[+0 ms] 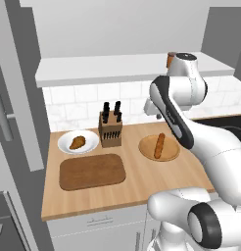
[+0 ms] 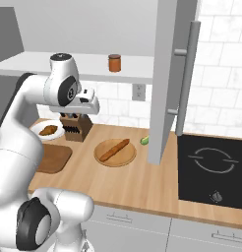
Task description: From the different types of pastries on the counter, select a croissant and place it on the cutting board. Then retrieve a jar of jam from the cabinet and place it alongside the croissant on the cutting board.
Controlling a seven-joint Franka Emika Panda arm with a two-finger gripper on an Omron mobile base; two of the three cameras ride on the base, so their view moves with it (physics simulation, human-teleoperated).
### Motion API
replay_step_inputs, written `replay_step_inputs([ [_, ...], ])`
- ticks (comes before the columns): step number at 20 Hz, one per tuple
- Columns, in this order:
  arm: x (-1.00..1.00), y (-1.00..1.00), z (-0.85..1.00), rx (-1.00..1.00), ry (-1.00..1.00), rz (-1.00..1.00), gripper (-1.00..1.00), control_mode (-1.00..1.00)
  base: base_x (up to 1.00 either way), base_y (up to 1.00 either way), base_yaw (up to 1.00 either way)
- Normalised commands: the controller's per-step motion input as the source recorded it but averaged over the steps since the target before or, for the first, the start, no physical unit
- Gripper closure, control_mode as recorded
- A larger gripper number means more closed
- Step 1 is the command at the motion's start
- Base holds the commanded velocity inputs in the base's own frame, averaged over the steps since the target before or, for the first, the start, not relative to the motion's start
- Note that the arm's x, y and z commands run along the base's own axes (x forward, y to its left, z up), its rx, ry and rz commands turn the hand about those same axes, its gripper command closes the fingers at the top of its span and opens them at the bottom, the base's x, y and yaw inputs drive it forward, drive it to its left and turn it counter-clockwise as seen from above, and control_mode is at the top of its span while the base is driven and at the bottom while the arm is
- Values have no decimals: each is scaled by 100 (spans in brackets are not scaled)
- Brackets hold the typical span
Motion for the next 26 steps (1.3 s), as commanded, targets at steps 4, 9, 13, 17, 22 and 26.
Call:
replay_step_inputs([
  [4, 0, 0, 0, 0, 0, 0, -100, -100, 0, 0, 0],
  [9, 0, 0, 42, 0, -19, -1, -100, -100, 0, 0, 0],
  [13, 0, 0, 100, 0, -49, -17, -100, -100, 0, 0, 0],
  [17, 0, 2, 15, 0, -10, -7, -100, -100, 0, 0, 0],
  [22, 59, -13, 66, 14, -13, -4, -100, -100, 0, 0, 0],
  [26, 49, -18, 56, 11, -10, -7, -100, -100, 0, 0, 0],
])
